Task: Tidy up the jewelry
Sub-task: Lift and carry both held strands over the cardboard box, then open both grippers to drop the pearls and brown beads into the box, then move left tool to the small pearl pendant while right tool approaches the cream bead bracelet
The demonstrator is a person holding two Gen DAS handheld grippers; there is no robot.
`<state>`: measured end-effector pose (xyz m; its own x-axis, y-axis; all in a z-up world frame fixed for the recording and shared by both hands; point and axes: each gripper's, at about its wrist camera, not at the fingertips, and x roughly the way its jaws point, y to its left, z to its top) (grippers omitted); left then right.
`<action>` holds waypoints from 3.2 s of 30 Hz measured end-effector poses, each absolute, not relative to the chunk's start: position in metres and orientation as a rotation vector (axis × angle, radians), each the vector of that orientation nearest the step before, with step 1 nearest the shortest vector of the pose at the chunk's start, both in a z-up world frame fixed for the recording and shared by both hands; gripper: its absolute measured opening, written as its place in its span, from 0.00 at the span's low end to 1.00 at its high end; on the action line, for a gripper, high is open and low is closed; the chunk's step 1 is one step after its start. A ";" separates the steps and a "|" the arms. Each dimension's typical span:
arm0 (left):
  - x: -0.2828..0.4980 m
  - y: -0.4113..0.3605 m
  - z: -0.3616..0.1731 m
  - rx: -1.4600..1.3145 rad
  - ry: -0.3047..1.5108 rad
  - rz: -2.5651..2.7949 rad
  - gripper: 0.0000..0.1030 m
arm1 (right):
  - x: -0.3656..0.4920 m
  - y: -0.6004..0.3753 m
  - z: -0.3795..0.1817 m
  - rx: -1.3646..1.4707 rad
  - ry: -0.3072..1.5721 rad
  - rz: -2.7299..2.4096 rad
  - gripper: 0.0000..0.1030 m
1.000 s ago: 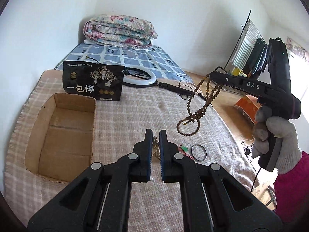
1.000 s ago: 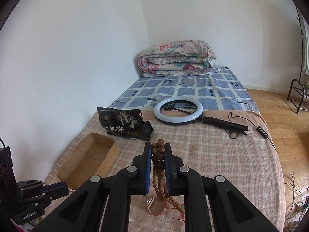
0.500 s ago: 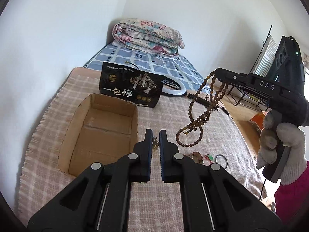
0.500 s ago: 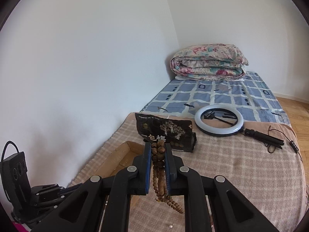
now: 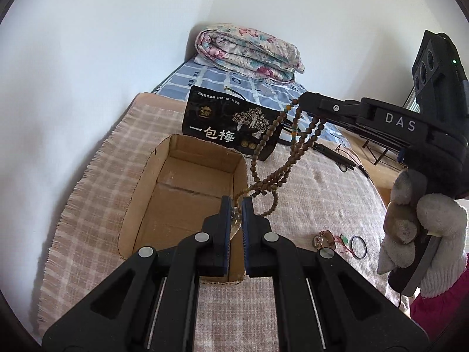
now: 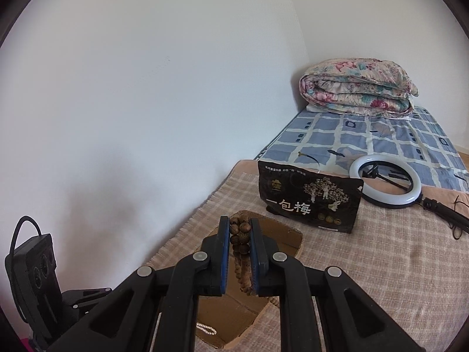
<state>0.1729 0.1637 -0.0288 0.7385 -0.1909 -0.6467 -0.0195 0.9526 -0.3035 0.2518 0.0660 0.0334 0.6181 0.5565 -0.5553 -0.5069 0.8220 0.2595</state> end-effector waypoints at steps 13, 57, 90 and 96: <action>0.180 0.183 -0.047 -0.315 0.789 -0.031 0.04 | 0.272 0.097 -0.007 0.081 0.747 0.643 0.10; 0.178 0.095 -0.049 -0.123 0.779 -0.098 0.40 | 0.236 -0.034 0.007 -0.016 0.688 0.262 0.99; 0.199 -0.009 -0.146 -0.066 0.969 -0.308 0.40 | 0.087 -0.209 -0.105 -0.040 0.921 0.087 0.76; 0.210 -0.021 -0.165 -0.041 1.001 -0.312 0.31 | 0.088 -0.209 -0.136 -0.056 0.992 0.112 0.61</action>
<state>0.2099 -0.0214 -0.1650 0.4993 -0.2760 -0.8213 0.2389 0.9550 -0.1757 0.0878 -0.2095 -0.1359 0.5418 0.0689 -0.8377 -0.1203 0.9927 0.0038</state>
